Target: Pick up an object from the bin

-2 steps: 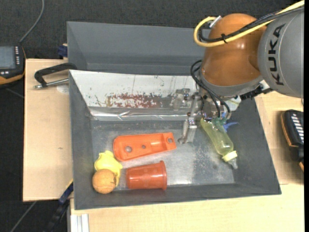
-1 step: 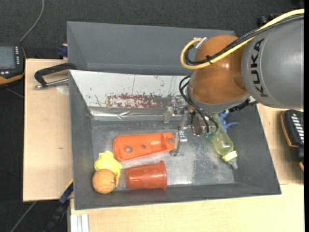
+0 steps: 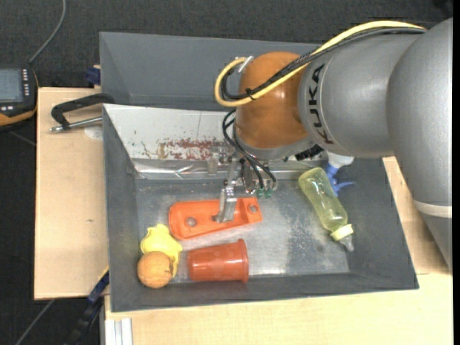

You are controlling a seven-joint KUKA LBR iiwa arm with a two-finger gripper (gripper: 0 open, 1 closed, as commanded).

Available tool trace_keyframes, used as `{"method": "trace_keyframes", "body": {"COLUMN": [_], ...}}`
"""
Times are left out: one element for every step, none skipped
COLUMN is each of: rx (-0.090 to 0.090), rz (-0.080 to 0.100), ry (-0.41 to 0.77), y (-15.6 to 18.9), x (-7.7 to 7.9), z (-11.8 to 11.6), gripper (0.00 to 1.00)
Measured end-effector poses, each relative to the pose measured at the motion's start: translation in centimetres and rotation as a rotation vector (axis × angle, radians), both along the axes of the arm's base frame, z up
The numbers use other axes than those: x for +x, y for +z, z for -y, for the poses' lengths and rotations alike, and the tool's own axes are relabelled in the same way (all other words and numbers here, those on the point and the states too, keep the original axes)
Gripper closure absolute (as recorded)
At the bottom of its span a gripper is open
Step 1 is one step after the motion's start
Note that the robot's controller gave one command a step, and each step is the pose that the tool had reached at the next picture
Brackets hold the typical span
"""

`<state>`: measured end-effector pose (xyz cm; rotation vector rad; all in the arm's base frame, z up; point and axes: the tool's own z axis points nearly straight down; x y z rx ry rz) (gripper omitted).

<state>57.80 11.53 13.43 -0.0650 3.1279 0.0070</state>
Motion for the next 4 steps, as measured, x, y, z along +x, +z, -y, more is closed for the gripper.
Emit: {"method": "trace_keyframes", "body": {"rx": [0.002, 0.004, 0.004, 0.005], "rz": [-0.005, 0.004, 0.004, 0.003], "ry": [-0.152, -0.213, -0.213, -0.209], "y": [-3.4, -6.1, -6.1, -1.7], "x": [-2.0, -0.5, -0.5, -0.1], "z": [2.5, 7.6, 7.6, 8.0], "gripper": [0.0, 1.0, 1.0, 1.0]}}
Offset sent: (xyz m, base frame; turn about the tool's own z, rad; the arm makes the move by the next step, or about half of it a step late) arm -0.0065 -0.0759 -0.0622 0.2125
